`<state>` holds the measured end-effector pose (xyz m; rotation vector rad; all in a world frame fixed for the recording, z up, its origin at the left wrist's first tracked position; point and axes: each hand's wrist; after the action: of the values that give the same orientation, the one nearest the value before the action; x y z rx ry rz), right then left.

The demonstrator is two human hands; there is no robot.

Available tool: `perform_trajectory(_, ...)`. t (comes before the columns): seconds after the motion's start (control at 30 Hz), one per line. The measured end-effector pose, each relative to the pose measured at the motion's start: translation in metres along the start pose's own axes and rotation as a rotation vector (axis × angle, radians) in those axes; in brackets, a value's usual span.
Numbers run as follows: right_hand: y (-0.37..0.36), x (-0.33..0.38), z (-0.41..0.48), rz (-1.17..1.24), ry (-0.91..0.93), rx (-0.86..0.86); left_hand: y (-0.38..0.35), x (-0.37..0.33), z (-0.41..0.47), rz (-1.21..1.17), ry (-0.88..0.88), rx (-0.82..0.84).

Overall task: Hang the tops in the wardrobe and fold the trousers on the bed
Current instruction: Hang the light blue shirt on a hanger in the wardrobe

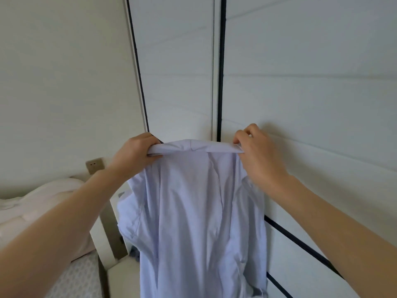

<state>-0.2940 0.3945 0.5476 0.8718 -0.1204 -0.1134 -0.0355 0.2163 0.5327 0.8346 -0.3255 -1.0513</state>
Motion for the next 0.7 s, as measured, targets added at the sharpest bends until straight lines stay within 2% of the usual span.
perform_trajectory(0.13, 0.004, -0.007, -0.018, -0.095, -0.015, 0.042, -0.026, 0.000, -0.004, 0.003, -0.016, 0.043)
perform_trajectory(0.3, 0.014, -0.017, -0.041, -0.242, -0.074, 0.033, -0.061, -0.009, -0.014, -0.004, 0.068, 0.097)
perform_trajectory(0.43, 0.027, -0.025, -0.063, -0.406, -0.074, 0.031, -0.078, -0.006, -0.025, 0.111, 0.020, 0.143)
perform_trajectory(0.53, 0.040, -0.034, -0.080, -0.470, -0.088, 0.015, -0.085, -0.006, -0.028, 0.070, 0.151, 0.135)
perform_trajectory(0.6, 0.051, -0.040, -0.092, -0.471, -0.108, -0.079, -0.086, -0.010, -0.027, -0.032, 0.292, 0.168)
perform_trajectory(0.7, 0.065, -0.050, -0.109, -0.520, -0.073, -0.148, -0.086, -0.023, -0.020, -0.159, 0.381, 0.173)
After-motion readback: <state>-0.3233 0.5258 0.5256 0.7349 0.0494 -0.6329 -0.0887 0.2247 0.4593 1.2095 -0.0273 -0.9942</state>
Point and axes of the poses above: each hand's wrist, its own z-axis towards the middle knuckle, its own y-axis out of the back of the hand, x = y × z, and after that the axes turned 3 degrees about -z, right-handed
